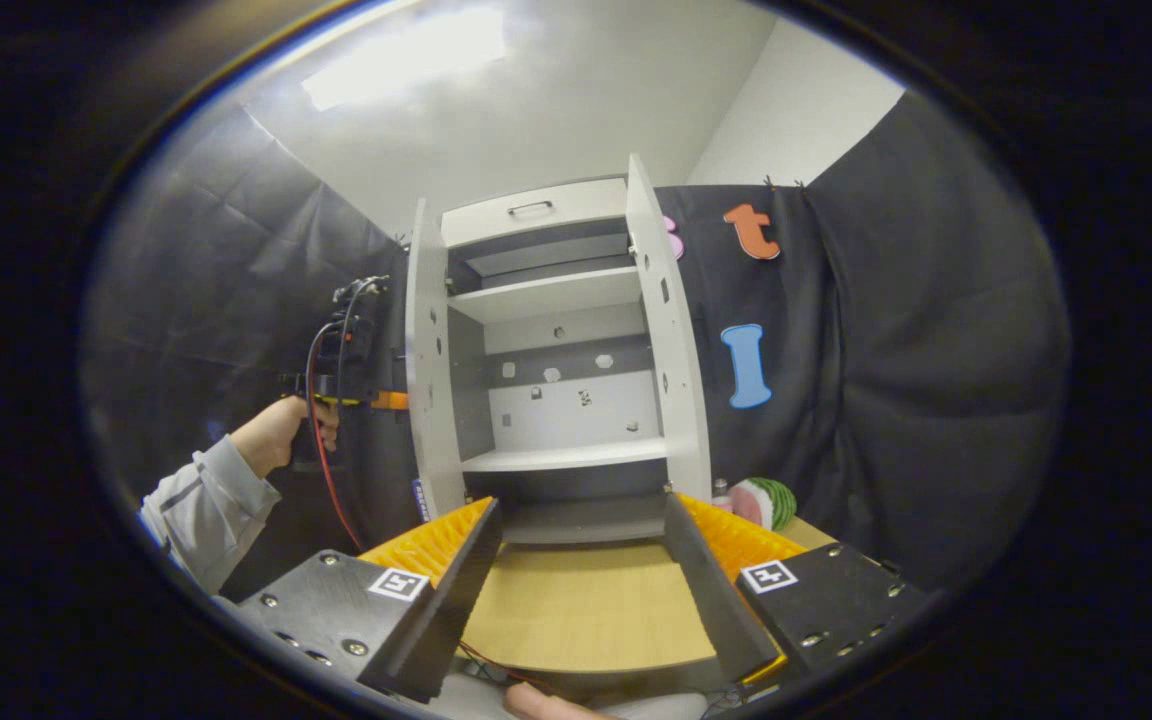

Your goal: Open the right door of the double-door shoe cabinet with the right hand, and open the left door with the left hand.

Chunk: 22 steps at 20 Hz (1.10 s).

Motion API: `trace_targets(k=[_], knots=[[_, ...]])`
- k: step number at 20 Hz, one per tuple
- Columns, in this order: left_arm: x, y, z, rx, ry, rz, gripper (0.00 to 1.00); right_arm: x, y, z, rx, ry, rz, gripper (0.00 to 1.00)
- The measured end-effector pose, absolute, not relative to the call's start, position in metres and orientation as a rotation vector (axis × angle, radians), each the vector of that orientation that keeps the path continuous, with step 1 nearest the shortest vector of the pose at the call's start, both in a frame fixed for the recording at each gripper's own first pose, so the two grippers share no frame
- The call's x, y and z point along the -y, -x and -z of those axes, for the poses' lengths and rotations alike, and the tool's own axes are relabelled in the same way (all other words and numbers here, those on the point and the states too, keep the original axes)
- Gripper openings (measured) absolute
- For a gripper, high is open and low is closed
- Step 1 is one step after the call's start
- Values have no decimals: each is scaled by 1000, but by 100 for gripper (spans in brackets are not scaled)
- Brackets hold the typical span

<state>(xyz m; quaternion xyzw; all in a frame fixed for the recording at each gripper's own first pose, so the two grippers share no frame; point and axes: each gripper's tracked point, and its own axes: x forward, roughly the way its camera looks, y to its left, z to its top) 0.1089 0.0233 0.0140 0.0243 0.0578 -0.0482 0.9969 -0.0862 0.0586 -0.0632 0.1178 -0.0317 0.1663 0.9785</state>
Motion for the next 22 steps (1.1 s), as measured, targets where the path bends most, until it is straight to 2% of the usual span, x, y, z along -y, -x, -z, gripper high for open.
trace_targets(k=[1, 2, 3, 4, 6, 8, 12, 15, 19, 21, 22], knots=[[-34, -107, -8, -122, -54, 66, 15, -59, 86, 62, 66, -243, -335, 98], [-47, -111, -11, -91, -58, 30, 12, -60, 85, 62, 67, -249, -332, 95], [-57, -112, -5, -115, -58, 11, 10, -60, 83, 61, 68, -256, -327, 97], [-53, -113, -12, -79, 20, 53, 0, -61, 83, 62, 67, -262, -326, 100], [-26, -108, -12, -80, 114, 163, 6, -64, 82, 63, 58, -269, -329, 98], [-14, -115, -9, -62, 124, 199, 6, -60, 83, 62, 59, -275, -310, 99], [-26, -114, -12, -35, 103, 181, 6, -58, 81, 62, 71, -252, -296, 98], [-32, -114, -12, -7, 77, 117, 8, -60, 82, 65, 66, -241, -314, 98], [-39, -103, -14, -8, 22, 38, 21, -58, 82, 68, 56, -243, -307, 99], [-36, -81, -3, -57, 7, 18, 39, -53, 77, 67, 64, -246, -279, 98], [-35, -75, 7, -81, -15, 6, 53, -50, 76, 67, 68, -241, -264, 98]])
